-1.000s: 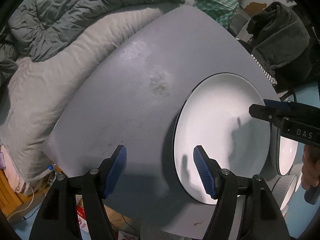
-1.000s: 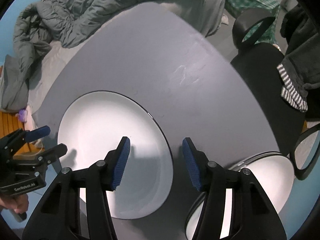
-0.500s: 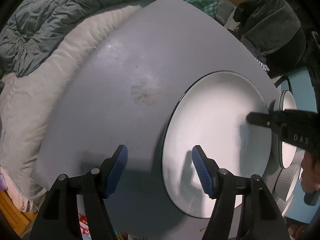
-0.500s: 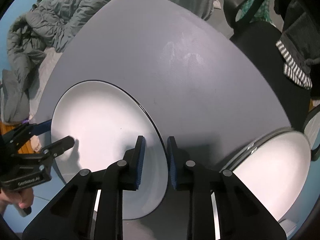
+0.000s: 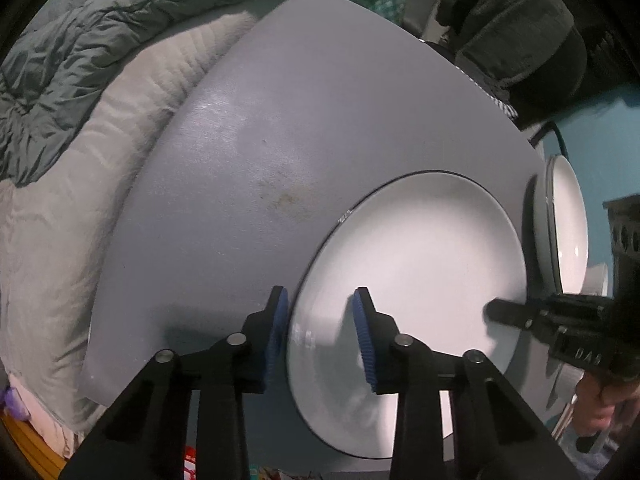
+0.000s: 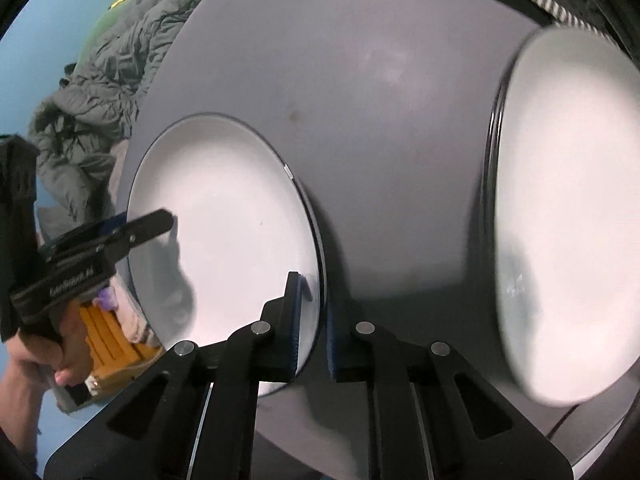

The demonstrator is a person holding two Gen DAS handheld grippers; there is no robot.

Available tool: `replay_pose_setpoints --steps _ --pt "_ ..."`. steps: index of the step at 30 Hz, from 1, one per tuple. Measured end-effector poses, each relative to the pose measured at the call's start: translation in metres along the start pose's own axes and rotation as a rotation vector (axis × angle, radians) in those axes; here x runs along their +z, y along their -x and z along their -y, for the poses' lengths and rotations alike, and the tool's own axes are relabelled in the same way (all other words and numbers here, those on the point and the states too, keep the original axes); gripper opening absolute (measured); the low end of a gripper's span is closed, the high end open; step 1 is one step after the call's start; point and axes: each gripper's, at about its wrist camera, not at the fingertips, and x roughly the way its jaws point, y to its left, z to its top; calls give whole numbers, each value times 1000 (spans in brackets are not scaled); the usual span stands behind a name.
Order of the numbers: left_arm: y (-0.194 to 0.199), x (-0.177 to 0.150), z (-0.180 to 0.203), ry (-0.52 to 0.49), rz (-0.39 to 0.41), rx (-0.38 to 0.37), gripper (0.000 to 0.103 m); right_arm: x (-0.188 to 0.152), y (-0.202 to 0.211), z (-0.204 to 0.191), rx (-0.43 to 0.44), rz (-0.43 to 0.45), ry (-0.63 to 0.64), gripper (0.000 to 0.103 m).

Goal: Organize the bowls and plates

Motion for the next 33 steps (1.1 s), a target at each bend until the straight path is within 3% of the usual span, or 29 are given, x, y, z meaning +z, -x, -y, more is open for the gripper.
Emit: replay_pose_setpoints --steps 11,16,28,33 --pt "1 0 -1 -22 10 14 27 -1 1 12 53 38 -132 13" --pt "1 -7 0 -18 -17 9 26 -9 2 4 9 70 -118 14" --pt "0 -36 23 -16 -69 -29 25 -32 20 17 -6 74 -146 12" --pt "11 -37 42 -42 -54 -41 24 -41 40 22 -17 105 -157 12"
